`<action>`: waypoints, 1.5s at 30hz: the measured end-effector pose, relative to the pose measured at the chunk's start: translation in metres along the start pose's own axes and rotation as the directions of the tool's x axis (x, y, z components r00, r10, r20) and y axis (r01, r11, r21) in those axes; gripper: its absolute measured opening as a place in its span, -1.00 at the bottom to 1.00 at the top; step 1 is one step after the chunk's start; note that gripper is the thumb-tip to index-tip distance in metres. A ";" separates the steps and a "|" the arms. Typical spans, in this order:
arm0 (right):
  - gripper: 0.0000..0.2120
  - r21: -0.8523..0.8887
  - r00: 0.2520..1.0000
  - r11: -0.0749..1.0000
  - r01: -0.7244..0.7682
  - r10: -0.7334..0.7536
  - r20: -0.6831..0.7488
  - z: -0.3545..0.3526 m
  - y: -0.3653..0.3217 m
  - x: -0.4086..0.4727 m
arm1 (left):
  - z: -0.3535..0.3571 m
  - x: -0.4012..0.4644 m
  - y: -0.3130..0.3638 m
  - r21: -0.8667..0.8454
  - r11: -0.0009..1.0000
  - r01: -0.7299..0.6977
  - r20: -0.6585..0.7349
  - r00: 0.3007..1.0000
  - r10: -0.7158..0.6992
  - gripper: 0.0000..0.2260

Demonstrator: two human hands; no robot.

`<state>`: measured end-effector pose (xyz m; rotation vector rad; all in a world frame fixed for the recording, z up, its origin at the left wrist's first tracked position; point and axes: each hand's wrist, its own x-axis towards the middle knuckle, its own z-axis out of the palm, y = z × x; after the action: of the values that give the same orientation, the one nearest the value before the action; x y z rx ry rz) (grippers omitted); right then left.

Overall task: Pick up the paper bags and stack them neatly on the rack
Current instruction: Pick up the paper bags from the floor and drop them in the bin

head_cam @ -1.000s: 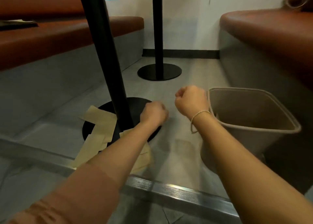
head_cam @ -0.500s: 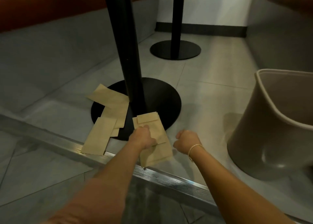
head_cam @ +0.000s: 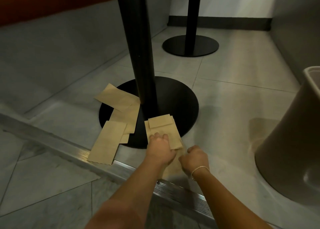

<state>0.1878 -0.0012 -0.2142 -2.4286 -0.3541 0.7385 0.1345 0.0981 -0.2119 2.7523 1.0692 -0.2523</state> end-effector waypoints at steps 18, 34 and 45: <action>-0.84 0.184 0.973 0.964 0.194 -0.165 -0.162 -0.044 -0.023 -0.033 | -0.047 -0.015 -0.012 -0.508 0.854 0.113 -0.262 0.924 -0.279 -0.69; -0.86 0.193 0.842 0.922 0.336 -0.203 -0.500 -0.191 -0.059 -0.089 | -0.144 -0.068 0.053 -0.736 0.675 -0.053 -0.359 0.876 -0.322 -0.71; -0.81 0.190 0.576 0.877 0.441 -0.114 -0.810 -0.339 -0.064 -0.155 | -0.250 -0.114 0.158 -0.803 0.482 -0.351 -0.462 0.878 -0.129 -0.79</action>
<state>0.2524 -0.1627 0.1221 -1.9929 -0.2031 -0.4154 0.1821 -0.0346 0.0720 1.8823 0.7357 0.8299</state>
